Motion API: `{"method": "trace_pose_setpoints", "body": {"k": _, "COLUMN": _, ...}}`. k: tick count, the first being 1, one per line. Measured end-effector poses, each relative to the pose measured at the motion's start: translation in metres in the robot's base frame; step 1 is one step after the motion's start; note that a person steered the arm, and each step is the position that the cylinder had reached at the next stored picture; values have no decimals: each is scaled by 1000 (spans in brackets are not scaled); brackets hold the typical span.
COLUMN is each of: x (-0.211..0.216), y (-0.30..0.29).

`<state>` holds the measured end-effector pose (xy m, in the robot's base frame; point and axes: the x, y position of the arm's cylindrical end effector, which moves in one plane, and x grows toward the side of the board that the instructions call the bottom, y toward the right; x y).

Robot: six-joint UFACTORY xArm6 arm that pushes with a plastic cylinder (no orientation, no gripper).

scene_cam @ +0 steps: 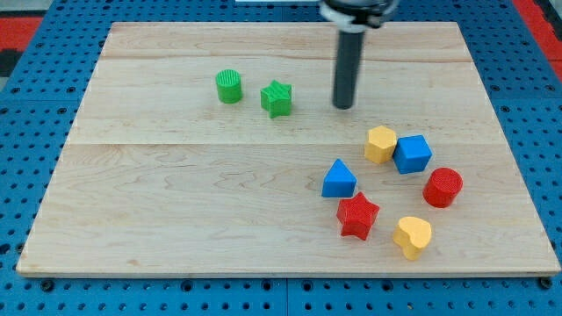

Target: Move the blue cube along with the yellow hexagon to the center of the board

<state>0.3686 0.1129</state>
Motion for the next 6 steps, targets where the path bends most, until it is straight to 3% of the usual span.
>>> {"method": "trace_pose_setpoints", "body": {"k": 1, "x": 24, "y": 96}}
{"method": "trace_pose_setpoints", "body": {"k": 2, "x": 75, "y": 102}}
{"method": "trace_pose_setpoints", "body": {"k": 4, "x": 120, "y": 88}}
{"method": "trace_pose_setpoints", "body": {"k": 5, "x": 101, "y": 35}}
{"method": "trace_pose_setpoints", "body": {"k": 6, "x": 63, "y": 22}}
